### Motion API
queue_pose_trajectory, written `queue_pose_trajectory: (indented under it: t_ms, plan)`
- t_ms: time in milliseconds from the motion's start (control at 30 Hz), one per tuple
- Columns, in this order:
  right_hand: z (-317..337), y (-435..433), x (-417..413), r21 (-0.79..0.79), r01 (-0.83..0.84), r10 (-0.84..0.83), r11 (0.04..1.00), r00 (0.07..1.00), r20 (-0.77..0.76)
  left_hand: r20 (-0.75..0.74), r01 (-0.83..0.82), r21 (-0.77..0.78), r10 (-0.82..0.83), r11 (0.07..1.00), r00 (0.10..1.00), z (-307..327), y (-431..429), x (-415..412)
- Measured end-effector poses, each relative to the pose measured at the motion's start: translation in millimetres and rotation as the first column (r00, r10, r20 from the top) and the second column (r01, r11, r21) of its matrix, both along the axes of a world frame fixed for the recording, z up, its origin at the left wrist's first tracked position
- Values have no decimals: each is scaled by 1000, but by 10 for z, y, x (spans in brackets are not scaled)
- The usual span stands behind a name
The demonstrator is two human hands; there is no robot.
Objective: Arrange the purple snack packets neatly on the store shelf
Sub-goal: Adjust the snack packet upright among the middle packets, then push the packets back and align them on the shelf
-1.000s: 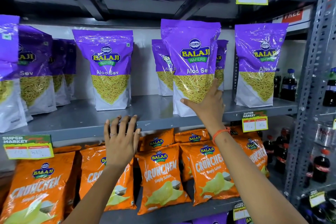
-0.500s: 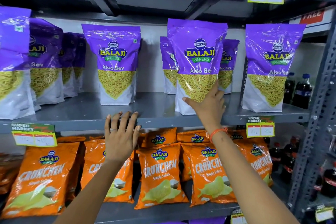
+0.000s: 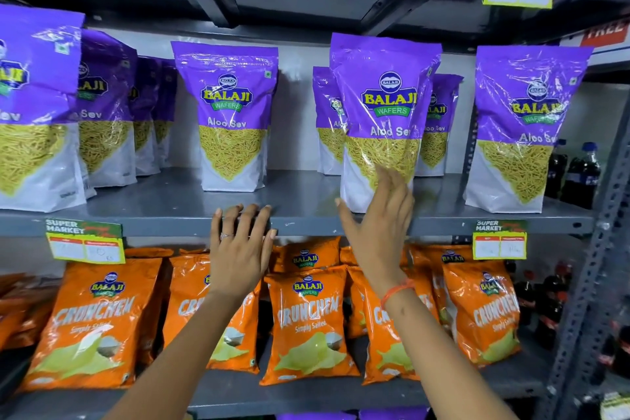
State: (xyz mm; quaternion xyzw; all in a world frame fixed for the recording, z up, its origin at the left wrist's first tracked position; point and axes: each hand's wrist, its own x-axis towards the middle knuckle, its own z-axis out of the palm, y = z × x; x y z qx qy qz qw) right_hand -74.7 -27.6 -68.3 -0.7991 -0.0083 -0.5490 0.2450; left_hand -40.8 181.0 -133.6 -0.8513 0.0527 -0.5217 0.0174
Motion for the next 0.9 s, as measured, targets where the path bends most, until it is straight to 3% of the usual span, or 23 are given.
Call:
queue_pose_trajectory:
  t_ms: [267, 633, 900]
  plan:
    - [93, 828, 71, -13, -161, 158, 987, 979, -131, 15, 11, -25, -11, 1000, 1000, 141, 508, -101]
    - [212, 1952, 351, 86, -207, 224, 974, 911, -346, 12, -34, 13, 34, 999, 999, 181, 1720, -154]
    - [429, 2411, 767, 124, -168, 207, 978, 854, -477, 75, 40, 62, -45, 997, 996, 103, 1920, -109]
